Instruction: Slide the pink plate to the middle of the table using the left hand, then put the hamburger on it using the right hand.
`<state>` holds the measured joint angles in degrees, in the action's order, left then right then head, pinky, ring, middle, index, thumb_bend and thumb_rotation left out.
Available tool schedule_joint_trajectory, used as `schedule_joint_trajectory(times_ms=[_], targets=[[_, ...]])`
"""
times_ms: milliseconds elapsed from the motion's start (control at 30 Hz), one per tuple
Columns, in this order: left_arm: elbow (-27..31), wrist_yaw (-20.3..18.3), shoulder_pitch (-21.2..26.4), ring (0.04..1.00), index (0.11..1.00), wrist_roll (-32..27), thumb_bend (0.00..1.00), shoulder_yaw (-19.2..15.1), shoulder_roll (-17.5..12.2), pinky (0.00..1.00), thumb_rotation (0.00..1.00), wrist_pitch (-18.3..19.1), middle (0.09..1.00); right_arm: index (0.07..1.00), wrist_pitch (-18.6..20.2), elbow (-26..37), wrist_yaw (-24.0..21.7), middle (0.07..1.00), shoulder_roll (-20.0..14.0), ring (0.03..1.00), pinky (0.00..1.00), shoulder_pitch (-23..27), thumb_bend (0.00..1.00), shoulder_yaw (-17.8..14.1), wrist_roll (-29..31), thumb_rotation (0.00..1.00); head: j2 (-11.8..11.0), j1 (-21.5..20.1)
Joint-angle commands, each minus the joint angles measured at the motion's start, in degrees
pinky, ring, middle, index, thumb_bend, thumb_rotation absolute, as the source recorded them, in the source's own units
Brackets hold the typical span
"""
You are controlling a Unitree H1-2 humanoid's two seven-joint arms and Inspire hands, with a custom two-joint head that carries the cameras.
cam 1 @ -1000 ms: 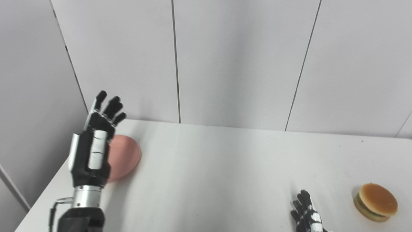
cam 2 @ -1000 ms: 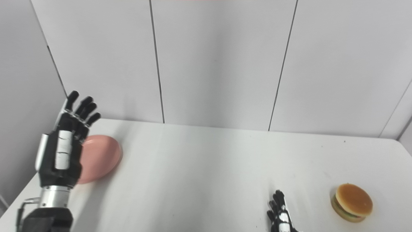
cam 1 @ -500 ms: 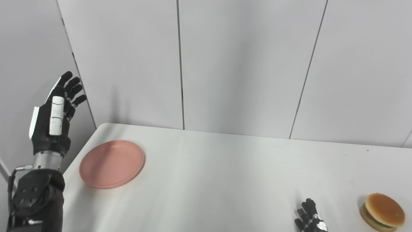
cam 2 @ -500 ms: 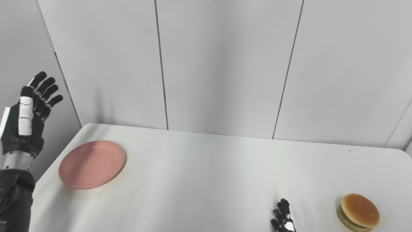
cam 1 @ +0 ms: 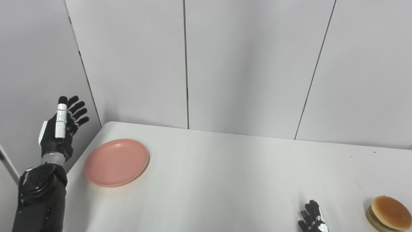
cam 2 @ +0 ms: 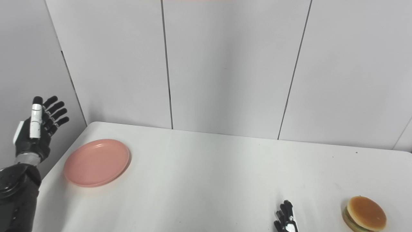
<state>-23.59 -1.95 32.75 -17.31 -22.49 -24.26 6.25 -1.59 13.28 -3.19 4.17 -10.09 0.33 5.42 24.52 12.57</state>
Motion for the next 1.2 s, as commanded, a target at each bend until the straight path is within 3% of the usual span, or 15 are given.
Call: schedule_joint_trajectory(times_ms=[0,433,533,800,1167], targets=[[-1.48,-1.51,3.23,0.842,0.784,-0.89,0.90,-0.82,-3.16,0.77,0.85,-3.71,0.840,0.990,0.46,0.18,-0.32,1.000,-0.96,1.000,1.00,-6.16,0.66,0.38,-0.02,1.00,0.42,-0.11],[-15.27,-1.42,3.24,0.817,0.817,-0.01,0.86,-0.67,-4.59,0.73,0.83,-10.13,0.819,0.999,1.49,1.68,-0.59,1.000,-1.20,1.000,1.00,-6.88,0.67,0.36,0.84,1.00,1.52,0.50],[-16.52,-1.39,2.98,0.823,0.821,0.20,0.83,-0.50,-4.66,0.73,0.84,-10.60,0.834,1.000,1.71,1.66,-0.63,1.000,-1.40,1.000,1.00,-6.77,0.66,0.44,0.77,1.00,1.71,0.33],[-20.51,-1.41,1.88,0.817,0.810,-0.20,0.88,-0.88,-3.81,0.74,0.80,-12.95,0.817,1.000,2.52,2.19,-0.56,1.000,-1.38,1.000,1.00,-6.80,0.65,0.62,0.50,1.00,2.05,0.00],[-20.79,-4.22,1.55,0.827,0.826,-1.16,0.86,0.51,-1.87,0.73,0.78,-12.25,0.838,1.000,2.46,2.14,-0.32,1.000,-0.90,0.993,1.00,-6.91,0.66,0.89,0.34,1.00,2.22,-0.82]])
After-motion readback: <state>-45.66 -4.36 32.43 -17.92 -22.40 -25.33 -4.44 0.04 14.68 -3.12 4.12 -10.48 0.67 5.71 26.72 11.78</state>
